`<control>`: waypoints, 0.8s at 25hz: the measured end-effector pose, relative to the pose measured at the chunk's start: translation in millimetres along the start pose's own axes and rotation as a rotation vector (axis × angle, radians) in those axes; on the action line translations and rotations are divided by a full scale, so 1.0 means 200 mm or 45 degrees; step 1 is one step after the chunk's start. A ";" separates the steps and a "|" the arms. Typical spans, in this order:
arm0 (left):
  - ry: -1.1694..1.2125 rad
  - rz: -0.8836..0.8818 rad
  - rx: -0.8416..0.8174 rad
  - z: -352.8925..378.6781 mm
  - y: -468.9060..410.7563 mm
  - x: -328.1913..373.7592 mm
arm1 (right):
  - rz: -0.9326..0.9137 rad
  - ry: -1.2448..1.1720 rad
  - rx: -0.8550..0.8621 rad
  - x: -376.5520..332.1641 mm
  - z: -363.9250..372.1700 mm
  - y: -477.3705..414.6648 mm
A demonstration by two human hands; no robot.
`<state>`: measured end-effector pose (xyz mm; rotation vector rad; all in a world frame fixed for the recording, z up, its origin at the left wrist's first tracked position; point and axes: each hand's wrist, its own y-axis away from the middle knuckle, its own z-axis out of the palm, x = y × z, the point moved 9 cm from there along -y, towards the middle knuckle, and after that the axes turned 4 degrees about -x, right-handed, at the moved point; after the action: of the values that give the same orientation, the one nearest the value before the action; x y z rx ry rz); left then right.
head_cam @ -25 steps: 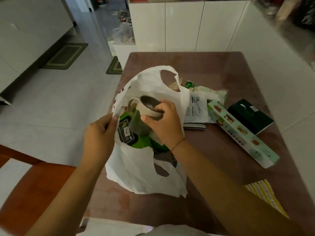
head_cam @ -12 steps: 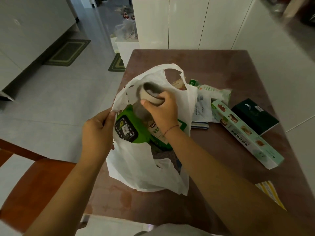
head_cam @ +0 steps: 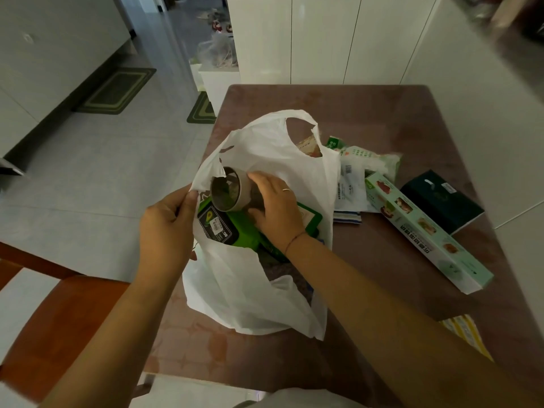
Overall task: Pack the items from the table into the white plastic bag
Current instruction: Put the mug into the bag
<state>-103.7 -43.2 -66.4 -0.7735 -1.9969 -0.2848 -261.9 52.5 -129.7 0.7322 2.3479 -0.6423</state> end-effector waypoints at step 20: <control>0.004 -0.018 0.019 0.02 0.02 -0.02 | 0.109 -0.030 0.186 0.02 -0.21 0.25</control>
<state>-103.1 -39.0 -71.8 -0.7495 -2.0000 -0.2792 -248.7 114.5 -115.4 0.8797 2.2530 -0.7864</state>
